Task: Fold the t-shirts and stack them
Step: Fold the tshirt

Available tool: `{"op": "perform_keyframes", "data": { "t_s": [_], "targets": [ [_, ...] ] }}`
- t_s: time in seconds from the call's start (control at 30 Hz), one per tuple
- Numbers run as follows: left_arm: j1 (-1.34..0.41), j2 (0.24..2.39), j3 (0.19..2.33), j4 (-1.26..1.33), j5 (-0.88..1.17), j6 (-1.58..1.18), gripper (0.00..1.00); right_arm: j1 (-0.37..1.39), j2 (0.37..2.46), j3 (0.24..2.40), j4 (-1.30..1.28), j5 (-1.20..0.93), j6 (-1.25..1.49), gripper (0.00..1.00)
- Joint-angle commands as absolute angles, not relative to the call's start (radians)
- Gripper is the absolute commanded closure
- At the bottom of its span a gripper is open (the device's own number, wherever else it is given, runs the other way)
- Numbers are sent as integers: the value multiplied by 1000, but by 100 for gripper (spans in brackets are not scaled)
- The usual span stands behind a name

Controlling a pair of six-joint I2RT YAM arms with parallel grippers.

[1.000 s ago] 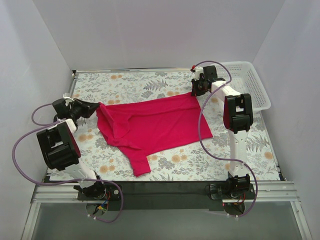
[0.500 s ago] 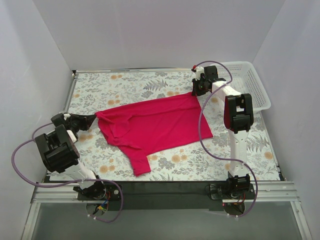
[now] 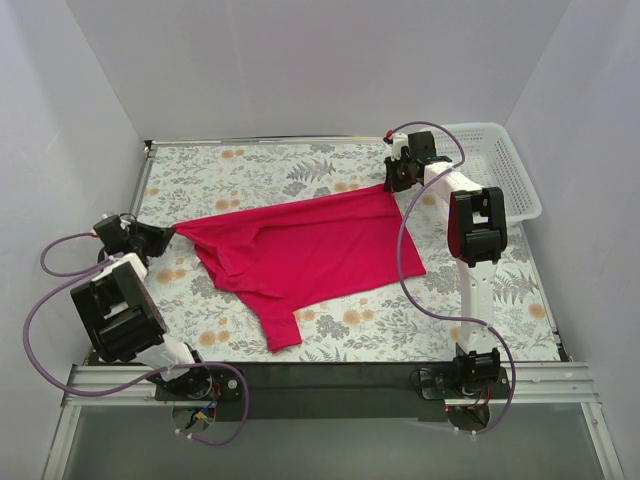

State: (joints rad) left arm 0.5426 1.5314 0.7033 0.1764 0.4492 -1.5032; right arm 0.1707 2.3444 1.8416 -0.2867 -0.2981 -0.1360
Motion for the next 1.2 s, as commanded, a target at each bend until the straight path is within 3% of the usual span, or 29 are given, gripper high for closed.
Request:
{"op": "perform_keyframes", "data": {
  "t_s": [0.0,0.17,0.43,0.7,1.17],
  "targets": [
    [551,1502,749,117,365,-1439,100,156,2324,1842,-261,-261,-138,99],
    [549,1551,805,117,403,-1424,90,158,2324,1841,-261,-265,-138,99],
    [542,1723,1043,46,520,-1401,83,156,2333,1861,-261,-267,-127,99],
    [537,1735,940,11,554,-1356,70,158,2344,1871,-261,-273,-127,99],
    [463,1884,976,-97,560,-1282,69,156,2344,1868,-261,-282,-121,99]
  ]
}}
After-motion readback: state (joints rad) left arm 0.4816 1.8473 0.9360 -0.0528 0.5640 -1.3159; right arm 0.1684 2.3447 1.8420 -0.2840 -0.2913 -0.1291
